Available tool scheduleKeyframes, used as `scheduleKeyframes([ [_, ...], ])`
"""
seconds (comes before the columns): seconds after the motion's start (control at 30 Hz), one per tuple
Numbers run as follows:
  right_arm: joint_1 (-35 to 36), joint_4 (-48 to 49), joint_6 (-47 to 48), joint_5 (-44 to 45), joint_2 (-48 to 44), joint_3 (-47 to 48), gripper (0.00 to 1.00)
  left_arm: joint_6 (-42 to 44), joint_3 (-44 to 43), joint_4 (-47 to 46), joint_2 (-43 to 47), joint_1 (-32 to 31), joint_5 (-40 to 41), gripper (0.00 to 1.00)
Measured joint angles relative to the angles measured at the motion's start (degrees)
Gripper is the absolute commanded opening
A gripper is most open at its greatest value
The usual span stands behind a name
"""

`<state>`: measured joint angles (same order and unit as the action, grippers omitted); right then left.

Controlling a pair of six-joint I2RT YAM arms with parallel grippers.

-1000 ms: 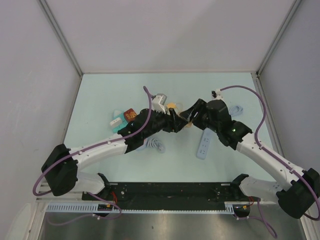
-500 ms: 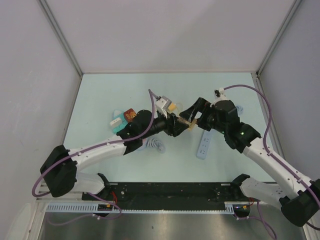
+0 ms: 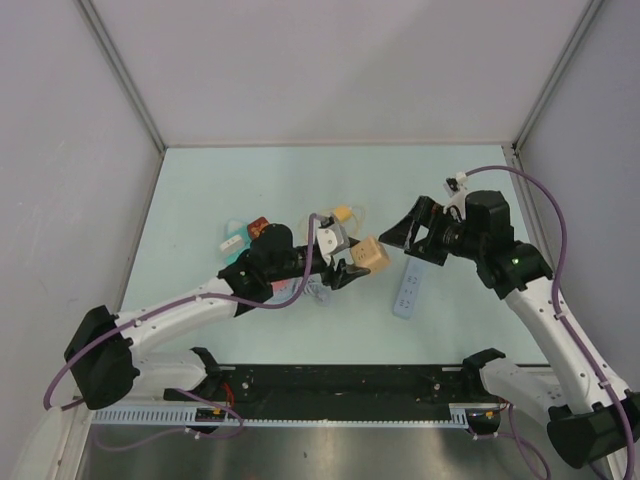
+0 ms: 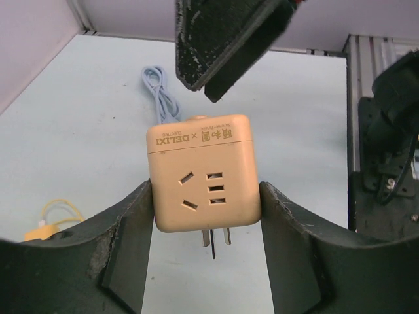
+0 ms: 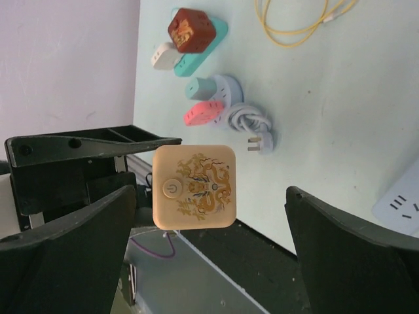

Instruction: Insert the plug

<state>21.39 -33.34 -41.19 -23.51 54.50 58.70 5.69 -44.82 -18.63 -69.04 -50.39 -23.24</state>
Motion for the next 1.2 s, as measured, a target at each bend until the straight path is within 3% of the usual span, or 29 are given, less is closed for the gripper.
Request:
scheduleKeyframes([
  [0.27,-0.9,-2.4,1.1,-10.4,1.5,0.6,0.98,6.9,0.1,2.6,0.5,0.0,-5.0,0.19],
  [0.63,2.3,-3.2,1.1,-13.0,4.8,0.6,0.89,7.9,0.1,2.3,1.4,-0.1,-9.0,0.19],
  [0.8,4.9,-2.4,0.3,-13.0,6.7,0.6,0.79,7.9,0.1,1.9,1.5,-0.1,-10.1,0.22],
  [0.9,5.6,-1.8,-0.3,-13.0,7.6,0.6,0.67,8.0,0.1,1.6,1.5,-0.1,-10.3,0.26],
  [0.93,5.6,-1.7,-0.6,-13.0,7.7,0.6,0.58,8.0,0.1,1.5,1.6,-0.1,-10.4,0.29],
  [1.0,5.6,-1.6,-1.0,-12.9,7.8,0.7,0.45,8.5,0.2,1.4,1.6,-0.1,-10.3,0.46],
  [1.03,5.6,-1.6,-1.4,-12.9,7.8,0.7,0.31,8.5,0.3,1.2,1.7,-0.1,-10.3,0.51],
  [1.13,5.6,-1.4,-1.2,-13.1,7.8,0.8,0.07,9.0,1.1,0.7,2.5,-0.2,-9.8,0.75],
  [1.17,5.6,-1.4,-1.2,-13.4,7.8,0.8,0.05,9.3,1.3,0.7,2.8,-0.2,-9.4,0.95],
  [1.2,5.6,-1.6,-1.2,-13.4,7.8,0.8,0.03,9.7,1.5,0.7,3.2,-0.4,-8.6,1.00],
])
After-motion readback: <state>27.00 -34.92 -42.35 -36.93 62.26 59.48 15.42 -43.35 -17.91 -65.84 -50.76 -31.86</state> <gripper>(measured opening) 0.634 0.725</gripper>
